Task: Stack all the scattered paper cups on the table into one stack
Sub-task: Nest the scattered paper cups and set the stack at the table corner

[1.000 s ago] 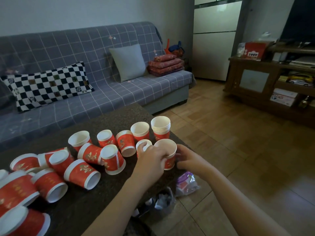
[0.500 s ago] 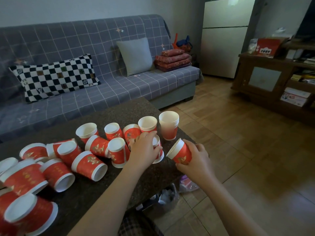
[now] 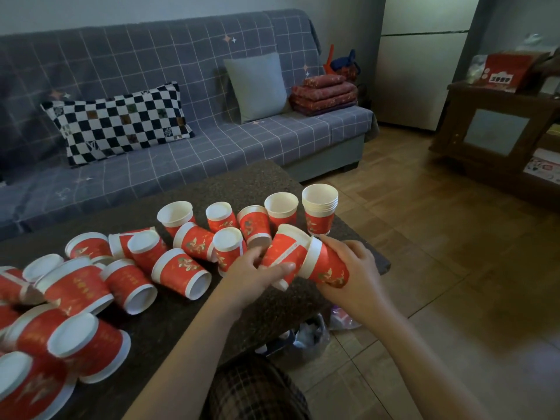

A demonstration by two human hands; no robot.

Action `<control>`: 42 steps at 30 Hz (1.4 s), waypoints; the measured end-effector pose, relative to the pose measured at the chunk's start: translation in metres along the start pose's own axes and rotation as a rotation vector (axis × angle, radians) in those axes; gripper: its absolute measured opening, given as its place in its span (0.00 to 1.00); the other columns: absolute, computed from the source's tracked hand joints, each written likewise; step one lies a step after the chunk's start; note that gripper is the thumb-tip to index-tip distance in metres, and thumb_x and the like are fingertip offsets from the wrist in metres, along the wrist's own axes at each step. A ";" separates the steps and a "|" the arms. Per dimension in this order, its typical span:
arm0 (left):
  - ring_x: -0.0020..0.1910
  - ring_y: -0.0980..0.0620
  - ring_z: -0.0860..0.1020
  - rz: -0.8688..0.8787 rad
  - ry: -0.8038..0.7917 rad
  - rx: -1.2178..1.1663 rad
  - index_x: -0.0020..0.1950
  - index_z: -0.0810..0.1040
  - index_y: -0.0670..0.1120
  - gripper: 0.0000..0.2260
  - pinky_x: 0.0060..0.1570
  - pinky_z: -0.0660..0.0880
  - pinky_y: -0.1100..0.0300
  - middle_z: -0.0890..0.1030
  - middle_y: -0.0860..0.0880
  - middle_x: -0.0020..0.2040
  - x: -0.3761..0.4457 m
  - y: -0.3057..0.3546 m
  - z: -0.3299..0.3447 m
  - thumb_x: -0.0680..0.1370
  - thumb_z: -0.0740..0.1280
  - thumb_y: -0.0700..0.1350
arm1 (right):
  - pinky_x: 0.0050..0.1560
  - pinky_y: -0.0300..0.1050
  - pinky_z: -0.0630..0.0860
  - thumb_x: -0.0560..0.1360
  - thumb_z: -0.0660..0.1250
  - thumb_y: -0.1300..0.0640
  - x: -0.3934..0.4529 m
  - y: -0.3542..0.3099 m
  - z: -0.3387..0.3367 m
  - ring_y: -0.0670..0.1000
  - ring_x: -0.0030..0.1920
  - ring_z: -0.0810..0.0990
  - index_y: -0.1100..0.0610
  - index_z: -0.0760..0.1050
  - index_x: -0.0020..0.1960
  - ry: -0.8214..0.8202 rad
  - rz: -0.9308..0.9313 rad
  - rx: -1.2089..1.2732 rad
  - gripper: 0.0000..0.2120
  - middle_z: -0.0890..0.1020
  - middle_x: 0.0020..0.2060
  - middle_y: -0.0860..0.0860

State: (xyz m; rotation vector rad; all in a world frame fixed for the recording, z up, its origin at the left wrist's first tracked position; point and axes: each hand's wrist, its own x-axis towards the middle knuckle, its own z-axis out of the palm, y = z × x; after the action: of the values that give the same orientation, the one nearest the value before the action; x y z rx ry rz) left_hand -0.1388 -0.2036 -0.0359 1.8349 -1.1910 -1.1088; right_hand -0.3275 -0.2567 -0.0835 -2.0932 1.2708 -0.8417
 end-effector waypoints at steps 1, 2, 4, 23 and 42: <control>0.59 0.52 0.73 -0.023 -0.045 0.064 0.69 0.65 0.49 0.33 0.57 0.70 0.57 0.73 0.50 0.62 -0.001 0.000 -0.004 0.69 0.71 0.58 | 0.62 0.52 0.69 0.65 0.74 0.53 0.000 -0.003 -0.001 0.46 0.60 0.62 0.40 0.59 0.70 -0.019 -0.045 -0.031 0.39 0.66 0.60 0.46; 0.59 0.52 0.73 -0.052 -0.074 0.094 0.69 0.65 0.49 0.33 0.58 0.69 0.57 0.73 0.51 0.61 0.000 0.000 -0.006 0.69 0.71 0.58 | 0.63 0.53 0.67 0.65 0.73 0.53 0.001 -0.006 -0.002 0.46 0.61 0.62 0.41 0.59 0.71 -0.025 -0.080 -0.061 0.39 0.67 0.62 0.47; 0.60 0.51 0.72 -0.114 -0.044 -0.053 0.69 0.64 0.48 0.35 0.62 0.67 0.54 0.73 0.51 0.60 0.002 -0.002 -0.010 0.67 0.72 0.58 | 0.64 0.53 0.67 0.65 0.74 0.53 0.002 -0.011 -0.001 0.47 0.61 0.63 0.42 0.59 0.71 -0.009 -0.094 -0.072 0.39 0.67 0.62 0.47; 0.70 0.58 0.64 0.331 0.112 -0.109 0.71 0.64 0.55 0.21 0.69 0.62 0.57 0.67 0.57 0.70 -0.002 -0.014 0.005 0.79 0.57 0.57 | 0.53 0.39 0.70 0.64 0.75 0.50 -0.002 -0.036 0.040 0.44 0.53 0.72 0.43 0.61 0.70 -0.033 -0.023 0.151 0.39 0.67 0.55 0.43; 0.72 0.53 0.56 0.526 0.297 0.652 0.74 0.51 0.57 0.40 0.72 0.52 0.49 0.63 0.52 0.73 0.038 -0.043 -0.013 0.70 0.72 0.49 | 0.59 0.48 0.70 0.65 0.74 0.47 -0.002 -0.003 0.023 0.52 0.62 0.67 0.42 0.55 0.72 -0.065 0.146 -0.264 0.41 0.66 0.64 0.51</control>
State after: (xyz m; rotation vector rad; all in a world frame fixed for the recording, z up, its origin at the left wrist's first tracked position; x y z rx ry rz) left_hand -0.1038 -0.2223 -0.0788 1.8643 -1.8383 -0.1429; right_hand -0.3092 -0.2510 -0.0963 -2.1749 1.5485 -0.5622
